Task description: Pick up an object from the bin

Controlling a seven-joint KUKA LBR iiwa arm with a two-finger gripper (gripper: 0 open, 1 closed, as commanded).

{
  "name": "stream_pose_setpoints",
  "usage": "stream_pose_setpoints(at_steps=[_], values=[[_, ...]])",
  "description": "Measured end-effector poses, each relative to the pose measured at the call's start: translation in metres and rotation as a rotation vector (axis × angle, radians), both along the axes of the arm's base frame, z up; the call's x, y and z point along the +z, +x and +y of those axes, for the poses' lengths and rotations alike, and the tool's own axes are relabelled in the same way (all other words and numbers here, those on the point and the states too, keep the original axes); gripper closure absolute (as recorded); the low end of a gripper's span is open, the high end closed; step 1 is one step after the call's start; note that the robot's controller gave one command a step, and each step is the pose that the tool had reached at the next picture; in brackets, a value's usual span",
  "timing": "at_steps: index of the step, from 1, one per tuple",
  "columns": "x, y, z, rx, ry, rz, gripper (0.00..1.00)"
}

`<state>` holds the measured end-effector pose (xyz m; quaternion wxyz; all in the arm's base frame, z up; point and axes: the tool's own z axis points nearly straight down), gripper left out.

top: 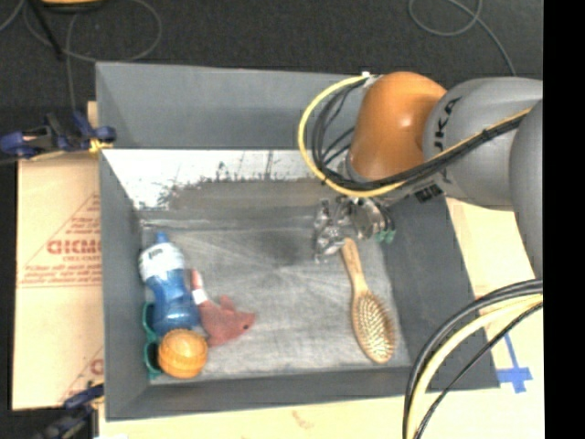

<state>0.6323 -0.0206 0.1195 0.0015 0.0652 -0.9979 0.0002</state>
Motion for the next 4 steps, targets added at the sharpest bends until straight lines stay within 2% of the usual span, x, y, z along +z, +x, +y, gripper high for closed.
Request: stream_pose_setpoints(at_steps=[1,2,3,4], values=[[0.100,-0.034,0.027,0.690,0.001,-0.010,1.00],[0.099,-0.034,0.028,0.689,0.003,-0.009,1.00],[0.035,-0.033,0.090,0.693,0.004,-0.008,0.00],[0.035,-0.033,0.090,0.693,0.004,-0.008,0.00]])
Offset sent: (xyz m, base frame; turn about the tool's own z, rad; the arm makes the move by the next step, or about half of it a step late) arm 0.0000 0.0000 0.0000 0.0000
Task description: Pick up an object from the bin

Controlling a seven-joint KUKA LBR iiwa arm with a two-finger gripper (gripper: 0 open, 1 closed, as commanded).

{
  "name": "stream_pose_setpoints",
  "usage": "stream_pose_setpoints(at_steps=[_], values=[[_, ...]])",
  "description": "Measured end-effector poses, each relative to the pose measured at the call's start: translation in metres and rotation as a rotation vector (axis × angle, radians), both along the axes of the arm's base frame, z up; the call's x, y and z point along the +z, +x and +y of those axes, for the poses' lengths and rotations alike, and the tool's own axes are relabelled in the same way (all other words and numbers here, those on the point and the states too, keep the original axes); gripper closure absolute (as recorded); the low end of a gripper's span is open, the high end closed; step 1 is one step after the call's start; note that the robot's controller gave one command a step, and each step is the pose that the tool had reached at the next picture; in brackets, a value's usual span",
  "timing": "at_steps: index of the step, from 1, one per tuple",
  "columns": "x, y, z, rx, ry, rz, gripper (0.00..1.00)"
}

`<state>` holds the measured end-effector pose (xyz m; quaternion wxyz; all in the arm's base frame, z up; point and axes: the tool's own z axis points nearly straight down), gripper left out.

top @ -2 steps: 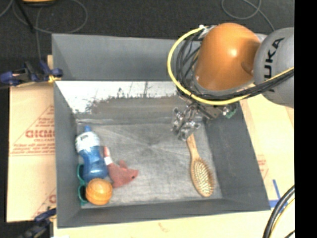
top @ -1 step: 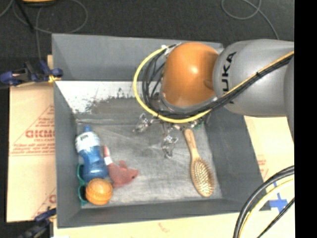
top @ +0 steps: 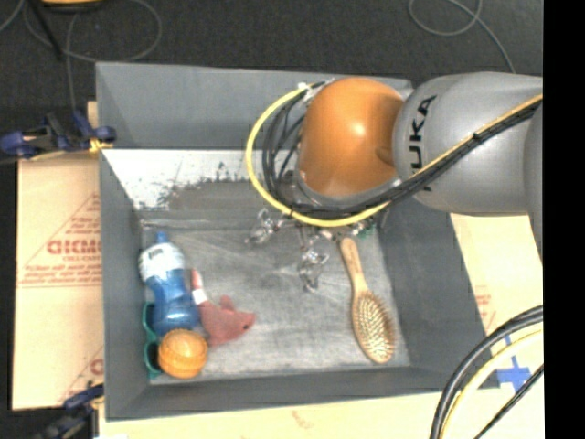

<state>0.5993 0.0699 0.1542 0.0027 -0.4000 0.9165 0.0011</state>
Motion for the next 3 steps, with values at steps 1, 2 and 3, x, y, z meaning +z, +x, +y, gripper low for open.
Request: stream_pose_setpoints(at_steps=[1,2,3], values=[[-0.032,-0.008,0.011,0.070,-0.001,-0.006,0.00],[-0.071,-0.019,0.032,0.265,-0.005,-0.001,0.00],[-0.078,-0.040,0.063,0.329,-0.002,0.001,0.00]])
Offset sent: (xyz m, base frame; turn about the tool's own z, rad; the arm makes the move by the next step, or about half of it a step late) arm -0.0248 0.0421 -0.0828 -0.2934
